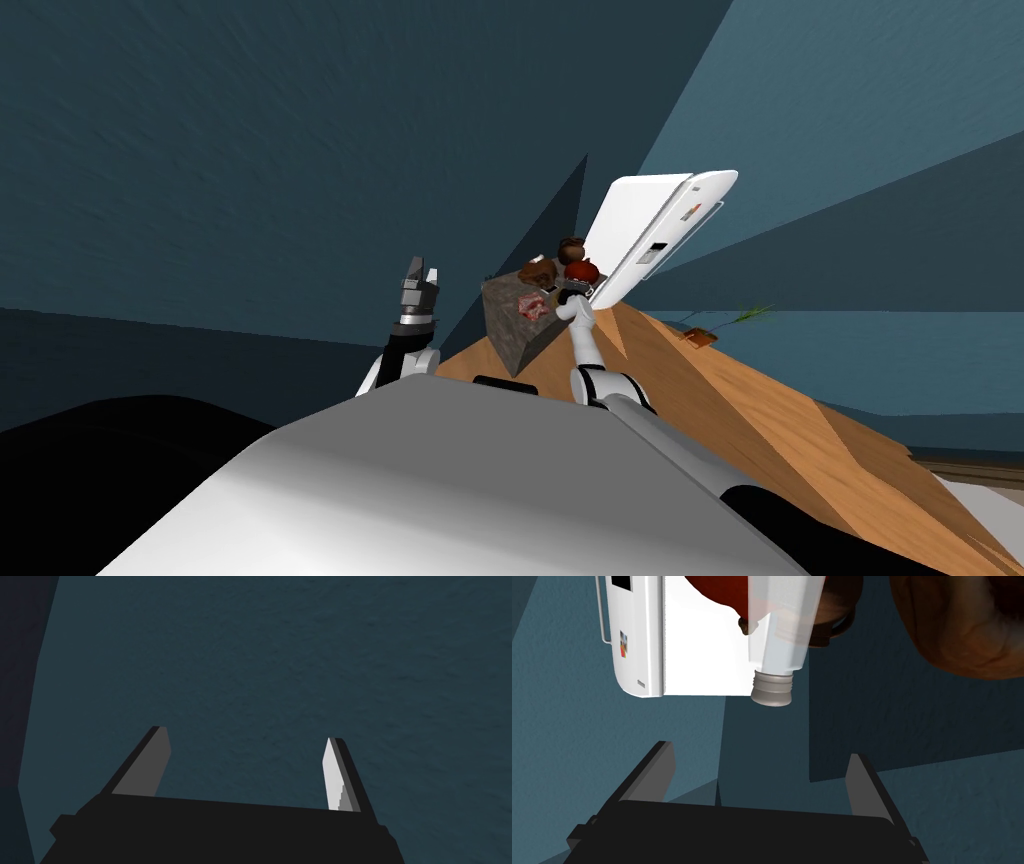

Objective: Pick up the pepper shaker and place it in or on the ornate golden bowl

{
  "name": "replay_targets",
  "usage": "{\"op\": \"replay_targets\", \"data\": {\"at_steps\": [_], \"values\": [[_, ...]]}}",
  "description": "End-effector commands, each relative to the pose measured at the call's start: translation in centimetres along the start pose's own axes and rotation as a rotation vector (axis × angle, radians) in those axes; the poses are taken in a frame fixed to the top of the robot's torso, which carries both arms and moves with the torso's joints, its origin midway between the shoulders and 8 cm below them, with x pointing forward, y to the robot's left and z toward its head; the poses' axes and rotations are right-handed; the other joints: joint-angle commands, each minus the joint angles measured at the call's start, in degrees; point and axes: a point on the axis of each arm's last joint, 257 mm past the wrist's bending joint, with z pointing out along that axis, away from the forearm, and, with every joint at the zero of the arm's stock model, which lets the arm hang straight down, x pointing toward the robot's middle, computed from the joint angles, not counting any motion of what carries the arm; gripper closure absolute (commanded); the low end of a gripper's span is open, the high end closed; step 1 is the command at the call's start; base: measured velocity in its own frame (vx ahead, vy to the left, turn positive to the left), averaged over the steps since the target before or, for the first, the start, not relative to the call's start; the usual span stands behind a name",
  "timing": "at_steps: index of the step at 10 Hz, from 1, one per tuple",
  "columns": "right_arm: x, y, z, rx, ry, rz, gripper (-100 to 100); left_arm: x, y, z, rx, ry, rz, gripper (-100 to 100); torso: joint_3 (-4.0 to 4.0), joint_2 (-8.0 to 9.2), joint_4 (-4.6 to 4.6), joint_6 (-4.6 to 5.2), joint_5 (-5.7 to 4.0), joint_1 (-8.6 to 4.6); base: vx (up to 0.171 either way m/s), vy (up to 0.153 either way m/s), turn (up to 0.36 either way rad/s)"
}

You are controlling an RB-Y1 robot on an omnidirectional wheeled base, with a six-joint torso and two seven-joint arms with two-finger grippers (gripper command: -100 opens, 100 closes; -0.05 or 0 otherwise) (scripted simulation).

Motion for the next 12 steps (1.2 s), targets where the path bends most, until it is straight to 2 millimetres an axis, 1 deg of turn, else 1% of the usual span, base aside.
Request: {"op": "replay_targets", "data": {"at_steps": [1,2,3,4,5,6,7,8,9,10,11,12], "values": [[-1.1,-0.5,-0.4,0.017,-0.013,0.004,-100,0.0,0.0,0.0,0.0,0.0,0.0,0,0.0,0.0,0.0,0.0,0.0,0.0,0.006,-0.029,0.061],[-0.8,-1.0,-0.8,0.03,-0.002,-0.006,-100,0.0,0.0,0.0,0.0,0.0,0.0,0,0.0,-0.01,0.0,0.02,0.0,0.01,0.006,-0.036,0.122],[-1.8,-1.2,-0.9,0.039,-0.018,0.005,-100,0.0,0.0,0.0,0.0,0.0,0.0,0,0.0,-0.01,0.0,0.0,0.0,-0.02,0.006,-0.035,0.055],[-1.6,-1.6,-1.4,0.048,-0.007,-0.004,-100,0.0,0.0,0.0,0.0,0.0,0.0,0,0.0,-0.01,0.0,0.03,0.0,-0.02,0.018,-0.045,0.121],[-2.5,-1.9,-1.6,0.058,-0.02,0.007,-100,0.0,0.0,0.0,0.0,0.0,0.0,0,-0.02,-0.04,-0.01,0.0,-0.01,-0.05,0.013,-0.042,0.051],[-2.1,-2.1,-2.1,0.063,-0.005,-0.004,-100,0.0,0.0,0.0,0.0,0.0,0.0,0,-0.02,-0.04,-0.01,0.03,-0.01,-0.04,0.007,-0.04,0.089],[-3.1,-2.4,-2.3,0.073,-0.02,0.009,-100,0.0,0.0,0.0,0.0,0.0,0.0,0,-0.01,-0.02,-0.01,0.01,-0.01,-0.04,0.003,-0.037,0.062],[-2.6,-2.5,-2.9,0.075,-0.003,-0.001,-100,0.0,0.0,0.0,0.0,0.0,0.0,0,-0.01,-0.01,0.0,0.02,-0.01,-0.03,0.006,-0.042,0.13],[-3.6,-2.7,-3.1,0.084,-0.016,0.011,-100,0.0,0.0,0.0,0.0,0.0,0.0,0,-0.01,-0.02,0.0,0.0,-0.01,-0.04,0.004,-0.038,0.054],[-3.1,-2.8,-3.7,0.082,0.002,0.001,-100,0.0,0.0,0.0,0.0,0.0,0.0,0,-0.01,-0.01,0.0,0.03,-0.01,-0.03,-0.001,-0.038,0.101],[-4.0,-3.0,-4.0,0.091,-0.01,0.014,-100,0.0,0.0,0.0,0.0,0.0,0.0,0,0.0,0.0,0.0,0.01,-0.01,-0.03,0.001,-0.033,0.061],[-3.4,-2.9,-4.6,0.086,0.009,0.002,-100,0.0,0.0,0.0,0.0,0.0,0.0,0,0.0,0.0,0.0,0.03,-0.01,-0.01,0.008,-0.042,0.109]]}}
